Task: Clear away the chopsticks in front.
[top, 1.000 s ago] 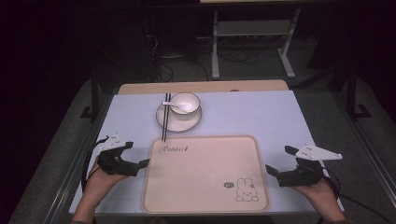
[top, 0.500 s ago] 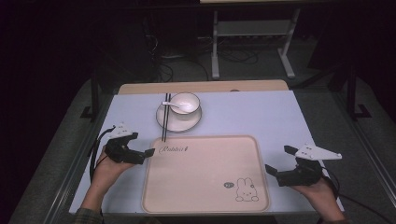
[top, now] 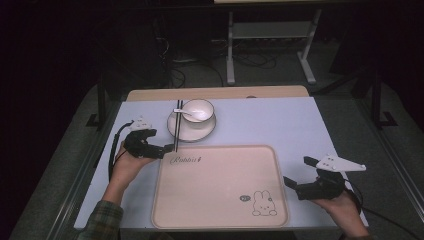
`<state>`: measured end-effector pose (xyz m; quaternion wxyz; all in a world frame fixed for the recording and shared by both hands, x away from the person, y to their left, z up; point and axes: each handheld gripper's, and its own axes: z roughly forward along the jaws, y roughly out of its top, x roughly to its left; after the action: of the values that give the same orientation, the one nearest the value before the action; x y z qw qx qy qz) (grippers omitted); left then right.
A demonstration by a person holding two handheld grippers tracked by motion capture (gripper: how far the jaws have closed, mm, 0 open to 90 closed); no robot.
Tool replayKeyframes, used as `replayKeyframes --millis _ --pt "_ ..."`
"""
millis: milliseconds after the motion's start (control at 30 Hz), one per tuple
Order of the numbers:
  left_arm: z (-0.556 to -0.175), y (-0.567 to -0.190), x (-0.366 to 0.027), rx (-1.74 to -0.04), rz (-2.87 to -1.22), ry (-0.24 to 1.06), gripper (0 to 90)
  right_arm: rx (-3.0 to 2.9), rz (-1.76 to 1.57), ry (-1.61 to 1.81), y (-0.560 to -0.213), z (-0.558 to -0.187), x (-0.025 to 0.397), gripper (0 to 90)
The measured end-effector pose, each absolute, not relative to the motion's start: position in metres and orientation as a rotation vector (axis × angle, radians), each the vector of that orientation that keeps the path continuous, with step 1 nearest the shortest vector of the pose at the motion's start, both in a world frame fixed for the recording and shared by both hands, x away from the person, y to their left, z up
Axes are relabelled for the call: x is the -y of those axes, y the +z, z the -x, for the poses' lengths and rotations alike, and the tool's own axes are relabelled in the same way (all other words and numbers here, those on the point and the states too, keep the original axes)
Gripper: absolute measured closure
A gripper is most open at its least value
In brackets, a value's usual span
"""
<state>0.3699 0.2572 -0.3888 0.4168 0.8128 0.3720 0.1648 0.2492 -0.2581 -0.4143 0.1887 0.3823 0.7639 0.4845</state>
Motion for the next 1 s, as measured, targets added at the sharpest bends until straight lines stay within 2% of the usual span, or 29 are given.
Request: replayKeyframes --millis 67,167,300,1000 --pt "-0.376 -0.389 -0.256 -0.949 -2.035 0.410 6.5 -2.148 -1.081 1.376 -0.414 -0.249 0.258 0.0" --pt "-0.382 -0.389 -0.255 -0.958 -2.037 0.425 13.5 -2.145 -1.085 1.383 -0.414 -0.248 0.259 0.0" --pt "-0.393 -0.390 -0.250 -0.971 -2.038 0.448 15.5 -2.145 -1.087 1.393 -0.414 -0.248 0.259 0.0" --pt "-0.443 -0.410 -0.224 -1.089 -2.117 0.439 46.5 -2.144 -1.101 1.430 -0.415 -0.247 0.262 0.0"
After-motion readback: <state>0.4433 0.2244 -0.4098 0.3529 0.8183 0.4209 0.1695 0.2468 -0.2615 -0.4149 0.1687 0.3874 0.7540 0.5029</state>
